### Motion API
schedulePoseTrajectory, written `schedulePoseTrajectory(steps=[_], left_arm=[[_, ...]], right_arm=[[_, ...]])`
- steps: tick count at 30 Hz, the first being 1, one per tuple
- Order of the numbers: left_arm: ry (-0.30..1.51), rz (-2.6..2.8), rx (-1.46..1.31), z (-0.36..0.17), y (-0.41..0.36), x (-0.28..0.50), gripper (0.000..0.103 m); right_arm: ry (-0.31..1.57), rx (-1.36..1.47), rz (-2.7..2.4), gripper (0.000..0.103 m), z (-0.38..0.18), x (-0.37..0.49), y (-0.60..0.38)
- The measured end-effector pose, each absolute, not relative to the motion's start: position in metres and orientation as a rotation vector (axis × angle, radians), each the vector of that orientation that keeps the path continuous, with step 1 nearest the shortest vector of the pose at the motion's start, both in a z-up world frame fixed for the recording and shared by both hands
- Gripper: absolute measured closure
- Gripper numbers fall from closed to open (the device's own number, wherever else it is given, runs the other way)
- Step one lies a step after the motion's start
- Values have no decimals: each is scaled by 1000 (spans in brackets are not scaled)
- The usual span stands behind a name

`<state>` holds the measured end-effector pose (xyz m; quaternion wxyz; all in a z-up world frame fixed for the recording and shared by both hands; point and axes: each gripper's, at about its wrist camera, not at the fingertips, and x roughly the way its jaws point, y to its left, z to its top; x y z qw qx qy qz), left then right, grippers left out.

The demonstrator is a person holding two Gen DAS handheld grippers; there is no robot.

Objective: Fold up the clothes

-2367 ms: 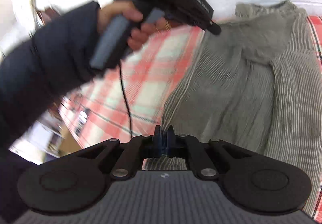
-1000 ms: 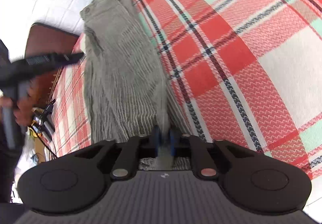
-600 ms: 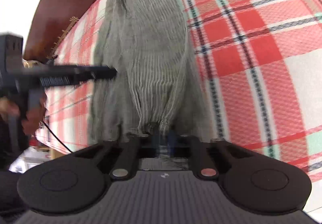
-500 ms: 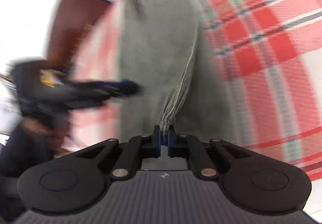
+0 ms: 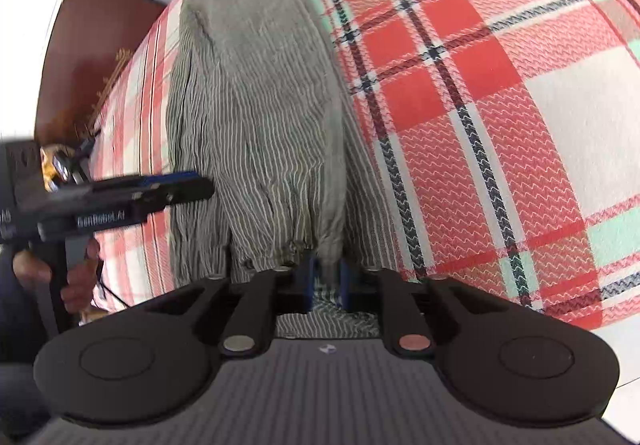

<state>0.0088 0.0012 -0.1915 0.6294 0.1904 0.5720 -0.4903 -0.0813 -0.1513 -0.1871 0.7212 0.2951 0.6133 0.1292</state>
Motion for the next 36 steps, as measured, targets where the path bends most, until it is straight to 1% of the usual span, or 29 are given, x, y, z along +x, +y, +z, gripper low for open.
schedulePoseTrajectory(steps=[1,3,5,6,8,9,10,12,14,16,20,21,22,26,31,34,36], left_arm=[[1321,-1123,397,-193,-1,12,42],[1337,-1103,309,-196,-7,21,40],[1374,-1055,227,-203,-12,33,40],[1395,-1039,186,-207,-14,39,42],[1415,-1029,142,-209,-16,45,50],[1418,-1030,132,-209,-17,46,64],[1412,-1030,141,-208,-18,45,96],[1405,-1030,146,-207,-17,44,101],[1394,-1035,142,-203,-15,42,102],[1383,-1039,152,-199,-15,40,102],[1391,-1039,159,-198,-15,41,102],[1394,-1038,161,-197,-14,42,102],[1396,-1037,163,-197,-13,42,102],[1391,-1041,180,-189,-7,42,102],[1376,-1051,227,-175,3,39,102],[1398,-1047,274,-183,8,34,102],[1415,-1030,316,-193,8,29,102]], right_arm=[[1356,648,291,77,-186,-84,-152],[1359,644,296,77,-185,-89,-151],[1364,641,298,77,-184,-94,-149],[1367,638,298,76,-184,-96,-150],[1370,630,295,76,-180,-100,-153],[1368,624,295,76,-178,-101,-154],[1362,616,297,76,-176,-102,-154],[1350,609,302,76,-172,-103,-160],[1344,607,296,76,-171,-103,-164],[1343,615,284,73,-176,-99,-167],[1347,610,266,72,-181,-92,-167],[1349,608,268,77,-182,-91,-166],[1352,607,271,96,-183,-91,-166],[1351,617,333,96,-173,-93,-165],[1358,703,424,96,-161,-101,-173],[1397,692,425,96,-165,-104,-174],[1430,670,390,96,-177,-105,-174]])
